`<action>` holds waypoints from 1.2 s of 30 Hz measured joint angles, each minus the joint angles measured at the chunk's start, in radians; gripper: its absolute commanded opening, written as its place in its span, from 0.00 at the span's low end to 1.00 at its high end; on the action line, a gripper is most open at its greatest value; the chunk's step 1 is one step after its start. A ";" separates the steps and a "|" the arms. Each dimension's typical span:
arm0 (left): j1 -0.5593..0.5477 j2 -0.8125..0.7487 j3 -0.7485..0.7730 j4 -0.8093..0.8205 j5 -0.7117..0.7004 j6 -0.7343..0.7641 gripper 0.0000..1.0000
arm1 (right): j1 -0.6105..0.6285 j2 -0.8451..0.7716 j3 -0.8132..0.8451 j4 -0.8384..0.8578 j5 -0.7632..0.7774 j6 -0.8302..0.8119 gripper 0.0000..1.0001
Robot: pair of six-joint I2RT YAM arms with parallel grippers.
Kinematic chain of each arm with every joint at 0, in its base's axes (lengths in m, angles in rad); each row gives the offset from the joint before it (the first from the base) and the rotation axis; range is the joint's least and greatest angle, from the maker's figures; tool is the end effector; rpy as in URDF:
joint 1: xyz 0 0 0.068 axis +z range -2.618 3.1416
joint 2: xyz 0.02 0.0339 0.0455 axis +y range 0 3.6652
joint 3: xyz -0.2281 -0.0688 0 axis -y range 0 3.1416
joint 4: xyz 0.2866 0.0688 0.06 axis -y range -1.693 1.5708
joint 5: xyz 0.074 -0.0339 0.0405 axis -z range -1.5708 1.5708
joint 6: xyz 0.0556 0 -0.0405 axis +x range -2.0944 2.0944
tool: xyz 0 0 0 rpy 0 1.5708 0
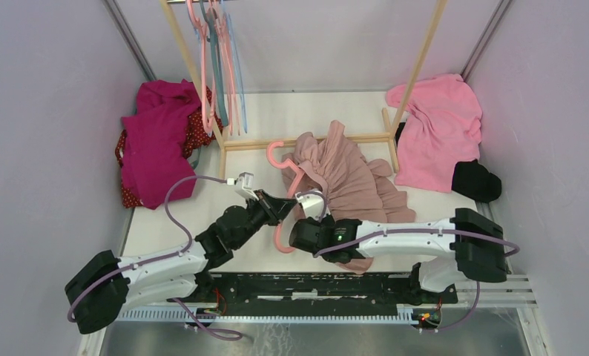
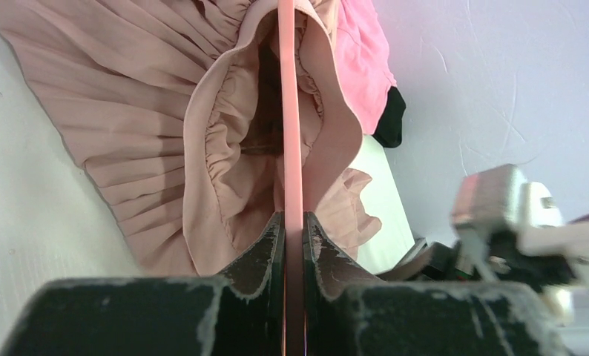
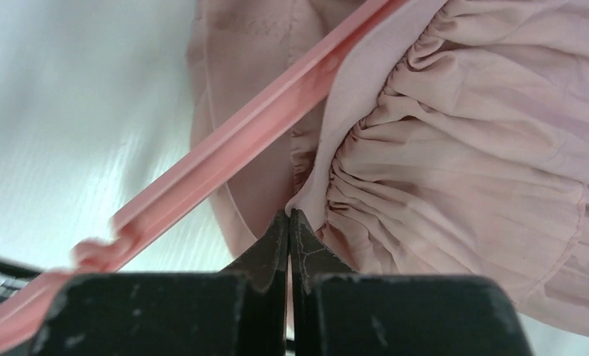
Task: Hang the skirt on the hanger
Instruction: Hang the skirt on the hanger.
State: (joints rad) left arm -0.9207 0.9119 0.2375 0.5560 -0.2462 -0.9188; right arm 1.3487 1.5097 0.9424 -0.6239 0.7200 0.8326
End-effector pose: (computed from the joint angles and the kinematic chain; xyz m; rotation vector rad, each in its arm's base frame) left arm 0.1734 -0.2057 0.1466 -0.1979 1.8167 -1.1470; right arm 0.1069 0.3069 0.1302 -0.4331 2.3034 -0.0081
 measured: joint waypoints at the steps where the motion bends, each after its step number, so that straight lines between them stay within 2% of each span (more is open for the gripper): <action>1: -0.002 0.019 0.000 0.020 -0.005 0.000 0.03 | 0.000 -0.021 0.000 0.000 -0.022 -0.008 0.01; 6: -0.010 0.085 0.010 0.078 -0.023 0.001 0.03 | 0.006 -0.088 0.027 -0.016 -0.132 -0.058 0.01; 16: -0.026 0.112 0.045 0.128 -0.068 0.014 0.03 | 0.026 -0.101 0.060 0.005 -0.328 -0.144 0.01; 31: -0.080 0.112 0.092 0.117 -0.148 0.045 0.03 | 0.045 -0.116 0.153 0.032 -0.462 -0.217 0.01; 36: -0.108 0.105 0.113 0.068 -0.201 0.047 0.03 | 0.045 -0.116 0.192 0.035 -0.501 -0.234 0.01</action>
State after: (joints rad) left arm -1.0286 1.0164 0.3508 0.6243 -0.4477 -0.8719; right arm 1.3941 1.3937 1.1339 -0.5892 0.2192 0.5987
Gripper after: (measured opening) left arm 0.154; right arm 0.014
